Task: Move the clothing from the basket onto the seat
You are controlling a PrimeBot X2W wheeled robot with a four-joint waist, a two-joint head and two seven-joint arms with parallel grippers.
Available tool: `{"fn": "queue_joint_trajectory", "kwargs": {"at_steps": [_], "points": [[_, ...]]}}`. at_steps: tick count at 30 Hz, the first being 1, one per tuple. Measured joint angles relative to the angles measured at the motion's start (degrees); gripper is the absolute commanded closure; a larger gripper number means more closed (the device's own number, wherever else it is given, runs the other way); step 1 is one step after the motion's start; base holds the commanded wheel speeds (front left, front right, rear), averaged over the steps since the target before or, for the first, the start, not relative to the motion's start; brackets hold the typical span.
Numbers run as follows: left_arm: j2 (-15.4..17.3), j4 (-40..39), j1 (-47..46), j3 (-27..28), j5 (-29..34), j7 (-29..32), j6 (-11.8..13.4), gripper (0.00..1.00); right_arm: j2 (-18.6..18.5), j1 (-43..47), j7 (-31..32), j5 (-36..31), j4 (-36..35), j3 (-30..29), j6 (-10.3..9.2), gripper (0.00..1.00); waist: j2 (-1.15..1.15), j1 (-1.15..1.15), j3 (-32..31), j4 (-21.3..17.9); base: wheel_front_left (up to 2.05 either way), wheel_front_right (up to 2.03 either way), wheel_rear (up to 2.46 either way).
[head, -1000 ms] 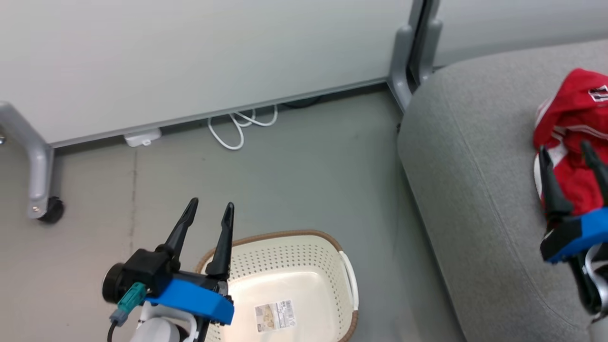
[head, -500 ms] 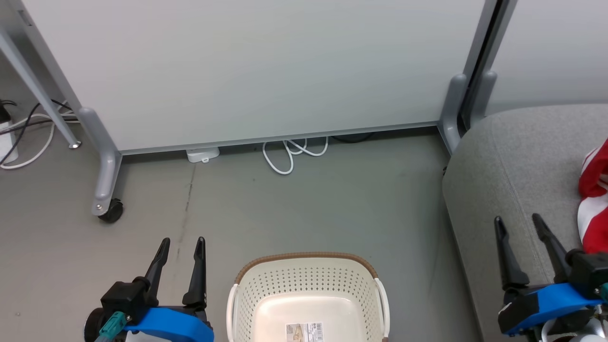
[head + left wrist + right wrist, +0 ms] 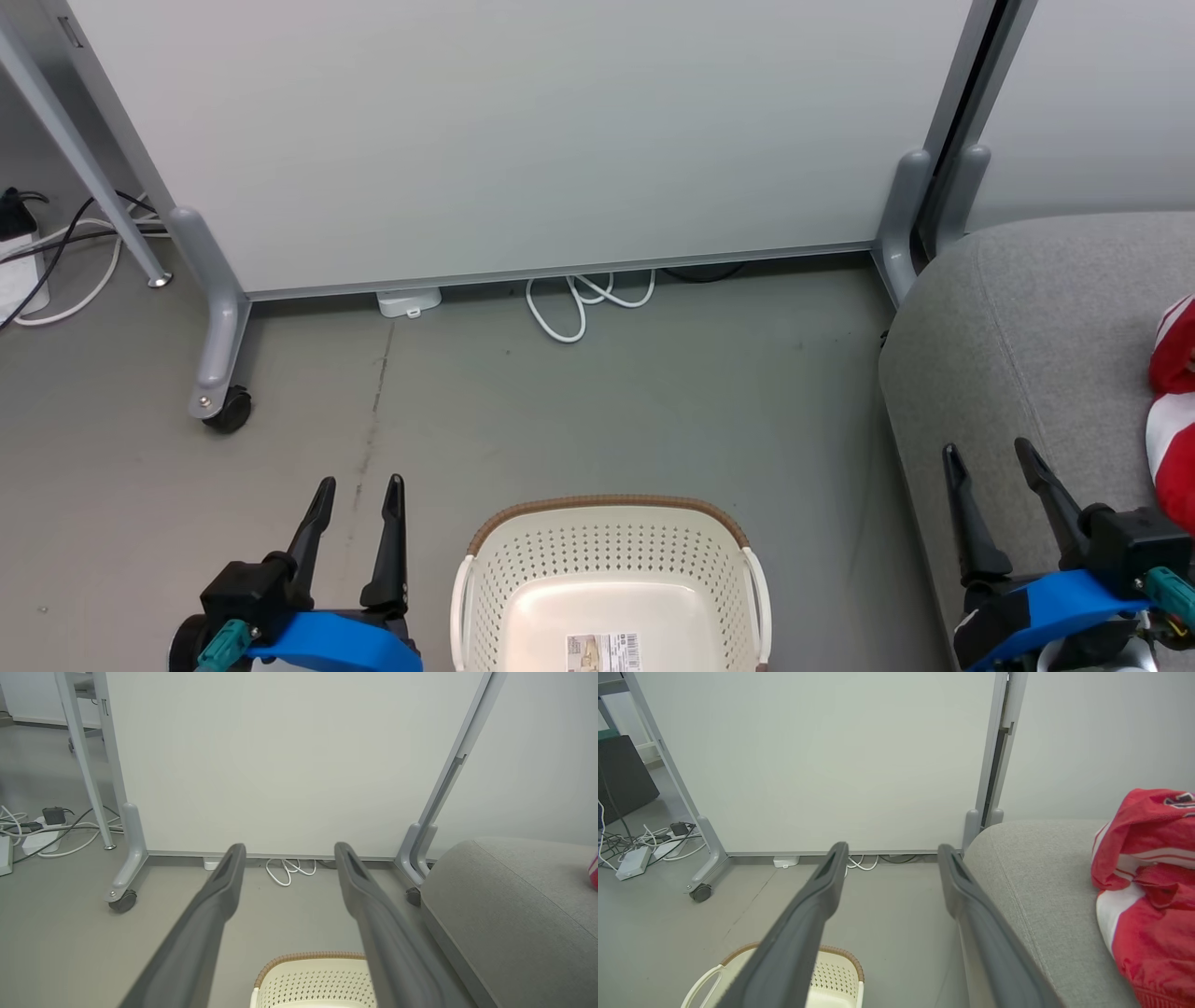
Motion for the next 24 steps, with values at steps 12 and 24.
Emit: {"fn": "queue_joint_trajectory", "kwargs": {"at_steps": [12,24], "points": [[0.0,0.1,-0.1,-0.3,0.0,0.0,0.0,0.0,0.4,-0.1,-0.2,-0.3,0.4,0.2,0.0,0.0,0.0,0.01,0.5,-0.3,0.0,0.0,0.0],[-0.5,3.0,2.0,-0.5,-0.6,0.3,0.0,1.0,0.8,0.7,-0.2,-0.2,3.9,0.9,0.0,1.0,0.0,0.01,0.5,-0.2,0.0,0.0,0.0]]}}
